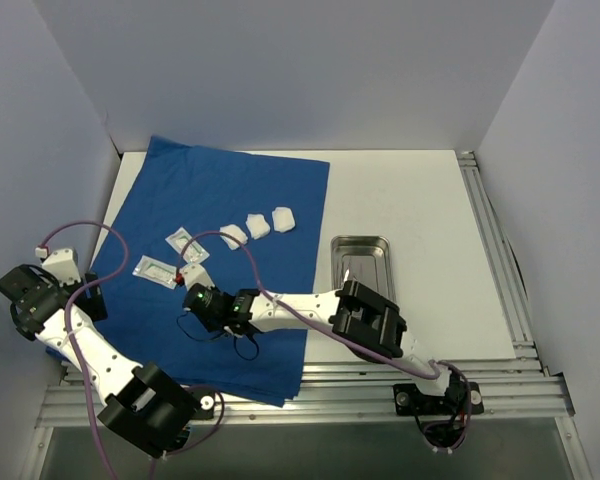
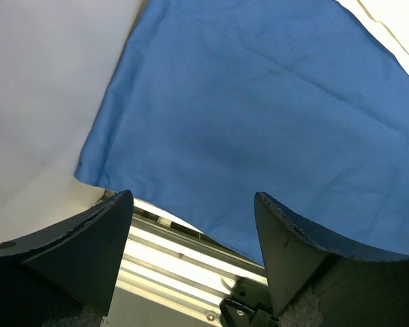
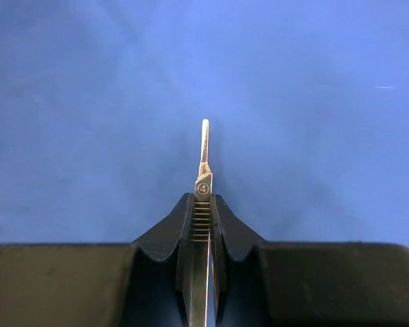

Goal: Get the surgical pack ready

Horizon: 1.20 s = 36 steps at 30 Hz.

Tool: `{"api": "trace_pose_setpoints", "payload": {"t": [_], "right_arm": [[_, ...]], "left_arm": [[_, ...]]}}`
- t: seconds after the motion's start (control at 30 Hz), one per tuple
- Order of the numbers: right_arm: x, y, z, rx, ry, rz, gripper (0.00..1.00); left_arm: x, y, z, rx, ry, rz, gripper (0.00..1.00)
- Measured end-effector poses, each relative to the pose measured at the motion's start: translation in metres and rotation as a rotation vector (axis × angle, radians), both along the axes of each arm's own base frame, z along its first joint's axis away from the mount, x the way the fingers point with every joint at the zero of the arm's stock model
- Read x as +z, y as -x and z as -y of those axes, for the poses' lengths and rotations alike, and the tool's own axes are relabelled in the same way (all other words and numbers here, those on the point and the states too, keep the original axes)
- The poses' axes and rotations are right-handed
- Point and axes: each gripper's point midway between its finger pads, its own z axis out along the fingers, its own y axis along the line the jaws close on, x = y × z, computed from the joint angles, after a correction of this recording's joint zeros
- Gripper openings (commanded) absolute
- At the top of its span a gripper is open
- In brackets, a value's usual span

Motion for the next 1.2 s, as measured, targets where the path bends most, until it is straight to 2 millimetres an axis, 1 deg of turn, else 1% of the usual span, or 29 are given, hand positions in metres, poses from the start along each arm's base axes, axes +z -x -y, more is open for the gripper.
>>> {"api": "trace_pose_setpoints", "payload": {"t": [0.27, 0.4, 0.6, 0.67, 0.73, 0.77, 0.8, 0.83, 0.87, 0.97, 1.0, 1.1, 1.2], "right_arm": [[0.033, -0.033, 0.046, -0.132, -0.063, 0.043, 0.00], [0.044, -0.049, 0.080, -0.208, -0.067, 0.067, 0.00], [0.062, -0.073, 0.131, -0.326, -0.069, 0.111, 0.00], [0.070, -0.080, 0.156, -0.384, -0.070, 0.124, 0.00], [0.076, -0.087, 0.187, -0.454, -0.063, 0.129, 0.00], [0.079, -0.090, 0.205, -0.493, -0.065, 0.130, 0.00], [0.080, -0.094, 0.229, -0.543, -0.059, 0.129, 0.00], [0.081, -0.095, 0.244, -0.576, -0.055, 0.125, 0.00], [0.082, -0.097, 0.267, -0.627, -0.057, 0.121, 0.00], [0.077, -0.100, 0.318, -0.741, -0.047, 0.103, 0.00], [0.074, -0.100, 0.331, -0.769, -0.042, 0.094, 0.00], [0.060, -0.099, 0.359, -0.823, -0.010, 0.063, 0.00], [0.048, -0.098, 0.373, -0.843, 0.028, 0.034, 0.00]], "left_arm": [[-0.002, -0.002, 0.007, -0.047, 0.043, -0.012, 0.82], [-0.009, -0.006, 0.008, -0.070, 0.087, -0.035, 0.82], [-0.018, -0.021, 0.010, -0.107, 0.168, -0.069, 0.82], [-0.017, -0.029, 0.014, -0.125, 0.186, -0.070, 0.82], [-0.016, -0.037, 0.021, -0.151, 0.194, -0.069, 0.82], [-0.015, -0.042, 0.026, -0.169, 0.195, -0.068, 0.82], [-0.014, -0.047, 0.031, -0.189, 0.195, -0.070, 0.82], [-0.014, -0.051, 0.037, -0.208, 0.191, -0.075, 0.82], [-0.013, -0.056, 0.045, -0.234, 0.185, -0.083, 0.82], [-0.012, -0.066, 0.062, -0.286, 0.175, -0.096, 0.82], [-0.011, -0.068, 0.064, -0.292, 0.172, -0.097, 0.82], [-0.001, -0.077, 0.069, -0.294, 0.158, -0.081, 0.82], [0.005, -0.081, 0.069, -0.286, 0.144, -0.070, 0.82]]}}
